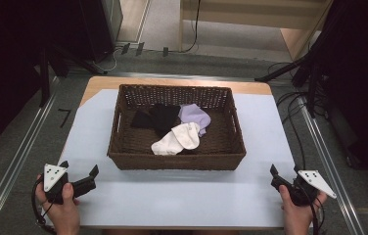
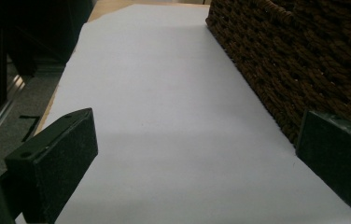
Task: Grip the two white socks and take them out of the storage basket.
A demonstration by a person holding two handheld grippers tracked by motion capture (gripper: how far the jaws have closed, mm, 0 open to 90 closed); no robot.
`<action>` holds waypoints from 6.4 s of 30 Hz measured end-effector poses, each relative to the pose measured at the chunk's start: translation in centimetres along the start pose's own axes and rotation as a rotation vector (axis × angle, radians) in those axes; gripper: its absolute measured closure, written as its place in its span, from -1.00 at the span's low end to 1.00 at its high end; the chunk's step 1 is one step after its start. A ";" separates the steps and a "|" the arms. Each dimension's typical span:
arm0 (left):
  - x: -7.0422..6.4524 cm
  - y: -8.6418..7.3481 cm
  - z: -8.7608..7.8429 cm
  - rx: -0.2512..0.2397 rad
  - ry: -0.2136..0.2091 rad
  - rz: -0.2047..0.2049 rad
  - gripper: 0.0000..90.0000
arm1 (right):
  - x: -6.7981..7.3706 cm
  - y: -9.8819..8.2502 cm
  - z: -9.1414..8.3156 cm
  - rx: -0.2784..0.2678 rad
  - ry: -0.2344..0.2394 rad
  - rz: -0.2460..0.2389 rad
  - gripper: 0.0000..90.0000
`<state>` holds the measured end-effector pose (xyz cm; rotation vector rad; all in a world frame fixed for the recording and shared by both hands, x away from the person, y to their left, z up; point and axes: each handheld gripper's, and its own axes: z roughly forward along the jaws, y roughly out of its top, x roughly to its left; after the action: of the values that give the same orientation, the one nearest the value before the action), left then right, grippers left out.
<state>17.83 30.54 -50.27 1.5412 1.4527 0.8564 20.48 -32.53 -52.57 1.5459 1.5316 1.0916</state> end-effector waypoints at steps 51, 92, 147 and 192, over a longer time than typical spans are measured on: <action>-0.7 -0.3 -0.4 -0.031 -0.018 0.084 -1.00 | 2.8 11.8 7.7 1.067 0.130 -0.337 -0.65; -1.0 -0.4 -0.6 -0.045 0.002 0.110 -1.00 | 12.5 20.9 9.3 0.995 0.137 -0.329 -0.69; -0.9 -0.3 -0.4 -0.033 0.013 0.095 -1.00 | 31.2 11.8 18.8 1.014 0.243 -0.474 -0.65; -1.0 -0.2 -0.2 -0.008 0.027 0.105 -1.00 | 21.7 17.5 15.0 1.019 0.263 -0.345 0.62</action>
<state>17.41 29.53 -50.32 1.6172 1.3960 0.9471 40.20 -10.81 -40.76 1.6481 2.6560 0.2819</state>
